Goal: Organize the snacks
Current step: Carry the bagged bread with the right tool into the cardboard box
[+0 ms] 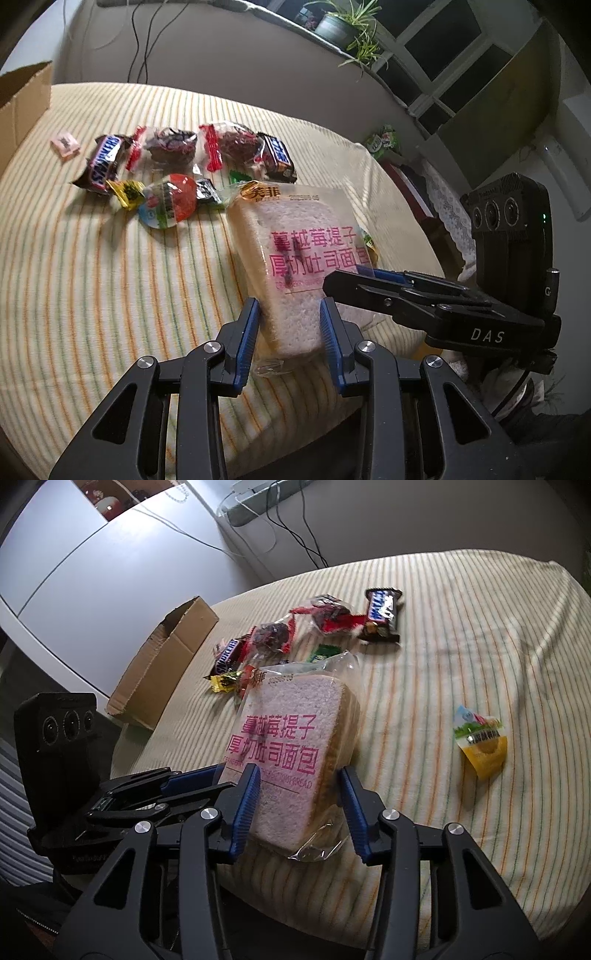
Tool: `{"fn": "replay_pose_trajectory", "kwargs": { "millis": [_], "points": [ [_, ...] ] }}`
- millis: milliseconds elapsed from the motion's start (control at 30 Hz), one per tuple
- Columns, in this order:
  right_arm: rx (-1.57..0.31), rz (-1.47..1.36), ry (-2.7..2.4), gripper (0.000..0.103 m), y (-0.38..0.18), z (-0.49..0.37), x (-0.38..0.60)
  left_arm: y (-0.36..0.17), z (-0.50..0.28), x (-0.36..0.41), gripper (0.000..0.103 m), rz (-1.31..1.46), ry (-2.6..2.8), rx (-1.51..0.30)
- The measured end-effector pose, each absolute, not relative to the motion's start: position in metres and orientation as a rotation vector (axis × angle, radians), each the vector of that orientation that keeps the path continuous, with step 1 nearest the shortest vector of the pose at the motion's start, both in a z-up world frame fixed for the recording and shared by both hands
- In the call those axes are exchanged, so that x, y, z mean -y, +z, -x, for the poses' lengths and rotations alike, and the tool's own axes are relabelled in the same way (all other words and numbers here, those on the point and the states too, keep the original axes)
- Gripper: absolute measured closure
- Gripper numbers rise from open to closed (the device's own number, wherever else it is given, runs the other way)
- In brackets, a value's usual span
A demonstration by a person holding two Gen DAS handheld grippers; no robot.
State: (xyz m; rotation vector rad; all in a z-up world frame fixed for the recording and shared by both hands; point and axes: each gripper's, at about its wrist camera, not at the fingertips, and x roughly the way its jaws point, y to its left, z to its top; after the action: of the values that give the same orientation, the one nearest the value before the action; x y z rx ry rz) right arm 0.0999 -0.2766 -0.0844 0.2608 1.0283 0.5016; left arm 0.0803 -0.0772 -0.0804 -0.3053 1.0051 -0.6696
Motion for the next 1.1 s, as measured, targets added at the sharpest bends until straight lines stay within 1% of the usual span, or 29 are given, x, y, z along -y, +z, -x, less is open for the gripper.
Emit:
{"fn": "replay_pose_trajectory", "kwargs": {
  "millis": [333, 567, 1100],
  "points": [
    [-0.998, -0.186, 0.570, 0.057, -0.058, -0.114, 0.234, -0.059, -0.074, 0.033, 0.072, 0.330, -0.600, -0.914],
    [-0.960, -0.109, 0.640, 0.056, -0.037, -0.127, 0.184, -0.045, -0.076, -0.008, 0.072, 0.351, -0.531, -0.847],
    [-0.916, -0.002, 0.806, 0.056, -0.012, -0.153, 0.073, -0.031, -0.064, -0.099, 0.072, 0.387, -0.332, -0.736]
  ]
}}
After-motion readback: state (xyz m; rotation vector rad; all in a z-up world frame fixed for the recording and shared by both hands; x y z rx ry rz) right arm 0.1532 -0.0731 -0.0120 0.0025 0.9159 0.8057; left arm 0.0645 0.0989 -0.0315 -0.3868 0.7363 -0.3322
